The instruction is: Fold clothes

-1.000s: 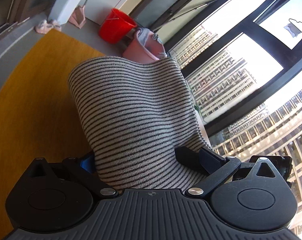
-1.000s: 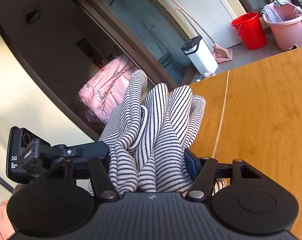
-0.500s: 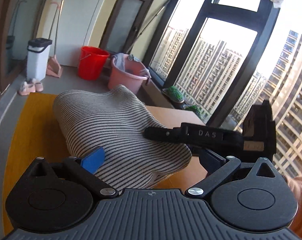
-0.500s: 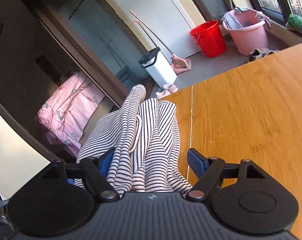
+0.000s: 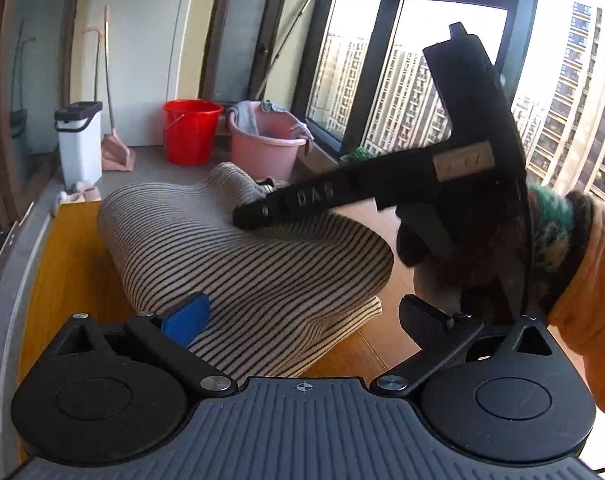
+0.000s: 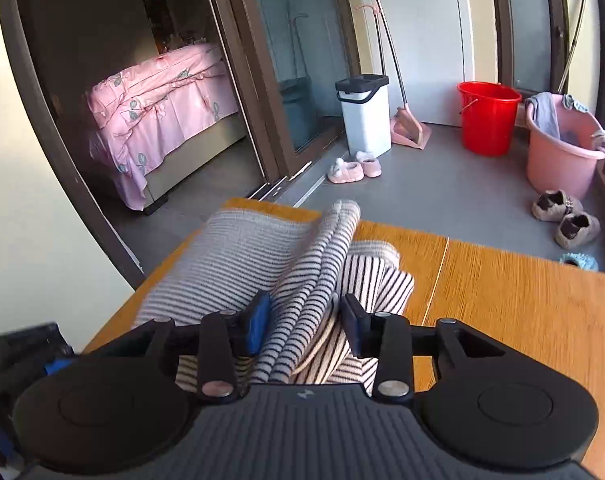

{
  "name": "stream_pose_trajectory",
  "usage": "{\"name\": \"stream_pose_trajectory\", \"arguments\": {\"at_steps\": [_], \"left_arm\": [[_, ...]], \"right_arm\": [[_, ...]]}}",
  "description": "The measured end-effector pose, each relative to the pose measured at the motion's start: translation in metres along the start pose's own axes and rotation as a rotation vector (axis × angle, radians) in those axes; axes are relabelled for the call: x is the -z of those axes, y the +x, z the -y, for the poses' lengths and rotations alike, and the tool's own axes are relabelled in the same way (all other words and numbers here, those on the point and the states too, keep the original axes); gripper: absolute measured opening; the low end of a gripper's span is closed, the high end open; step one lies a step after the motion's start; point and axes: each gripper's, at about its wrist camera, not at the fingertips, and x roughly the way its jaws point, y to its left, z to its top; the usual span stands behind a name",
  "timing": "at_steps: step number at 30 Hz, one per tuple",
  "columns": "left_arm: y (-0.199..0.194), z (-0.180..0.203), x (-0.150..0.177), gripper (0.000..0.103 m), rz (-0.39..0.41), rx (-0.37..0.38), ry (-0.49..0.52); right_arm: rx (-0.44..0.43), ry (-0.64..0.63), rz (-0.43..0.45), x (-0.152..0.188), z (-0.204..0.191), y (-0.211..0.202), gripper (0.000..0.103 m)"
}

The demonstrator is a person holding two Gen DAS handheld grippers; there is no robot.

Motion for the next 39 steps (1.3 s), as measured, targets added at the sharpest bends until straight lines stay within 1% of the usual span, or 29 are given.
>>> {"name": "stream_pose_trajectory", "arguments": {"at_steps": [2, 3, 7, 9, 10, 11, 12, 13, 14, 16, 17, 18, 20, 23, 25, 27, 28, 31, 34, 35, 36, 39], "left_arm": [[0.001, 0.0, -0.001, 0.103, -0.001, 0.0, -0.003], [0.002, -0.001, -0.001, 0.103, -0.003, -0.006, 0.001], [0.003, -0.004, -0.001, 0.103, 0.002, -0.022, -0.006], [0.002, -0.007, -0.002, 0.103, 0.002, -0.013, -0.016], [0.003, -0.009, -0.002, 0.103, 0.003, -0.006, -0.019], [0.003, -0.009, -0.002, 0.103, 0.002, -0.002, -0.018], [0.003, -0.007, 0.0, 0.103, -0.003, -0.01, -0.006], [0.002, -0.006, 0.002, 0.103, -0.008, -0.019, 0.006], [-0.001, -0.005, 0.005, 0.103, -0.004, -0.03, 0.008], [-0.015, -0.002, 0.013, 0.103, 0.008, -0.072, 0.001], [-0.023, 0.0, 0.017, 0.103, 0.014, -0.095, -0.002], [-0.032, 0.003, 0.024, 0.103, 0.028, -0.133, -0.003], [-0.048, 0.012, 0.038, 0.103, 0.048, -0.215, -0.011], [-0.064, 0.029, 0.062, 0.103, 0.055, -0.351, -0.036], [-0.071, 0.036, 0.07, 0.103, 0.075, -0.382, -0.046], [-0.078, 0.044, 0.078, 0.103, 0.095, -0.412, -0.056], [-0.081, 0.048, 0.082, 0.103, 0.105, -0.428, -0.061], [-0.092, 0.06, 0.094, 0.103, 0.135, -0.474, -0.076], [-0.102, 0.071, 0.107, 0.103, 0.166, -0.52, -0.091], [-0.105, 0.075, 0.11, 0.103, 0.175, -0.533, -0.096], [-0.106, 0.076, 0.111, 0.103, 0.173, -0.531, -0.103], [-0.107, 0.081, 0.117, 0.103, 0.191, -0.536, -0.099]], "right_arm": [[0.018, 0.01, -0.026, 0.011, 0.006, 0.004, 0.039], [0.025, 0.007, -0.024, 0.014, 0.006, 0.001, 0.039], [0.04, -0.021, 0.047, 0.02, -0.004, -0.035, 0.044], [0.081, -0.021, 0.011, 0.035, -0.003, -0.033, 0.047], [0.099, -0.021, -0.006, 0.044, -0.003, -0.03, 0.049], [0.109, -0.015, -0.006, 0.05, -0.003, -0.028, 0.057], [0.114, -0.003, 0.007, 0.053, -0.004, -0.03, 0.059], [0.119, 0.009, 0.019, 0.056, -0.005, -0.032, 0.059], [0.125, 0.02, 0.04, 0.059, -0.006, -0.039, 0.062], [0.141, 0.041, 0.096, 0.064, -0.011, -0.061, 0.077], [0.147, 0.049, 0.126, 0.068, -0.014, -0.073, 0.097], [0.148, 0.049, 0.15, 0.075, -0.019, -0.087, 0.103], [0.15, 0.048, 0.174, 0.091, -0.029, -0.112, 0.103], [0.157, 0.103, 0.171, 0.122, -0.04, -0.143, 0.103], [0.151, 0.167, 0.171, 0.142, -0.044, -0.158, 0.103], [0.168, 0.219, 0.216, 0.163, -0.048, -0.173, 0.103], [0.182, 0.224, 0.24, 0.173, -0.051, -0.178, 0.103], [0.258, 0.161, 0.286, 0.192, -0.061, -0.184, 0.103], [0.345, 0.107, 0.277, 0.203, -0.065, -0.18, 0.103], [0.356, 0.117, 0.261, 0.203, -0.065, -0.179, 0.103], [0.36, 0.126, 0.252, 0.204, -0.064, -0.178, 0.103], [0.361, 0.135, 0.258, 0.206, -0.065, -0.178, 0.103]]}}
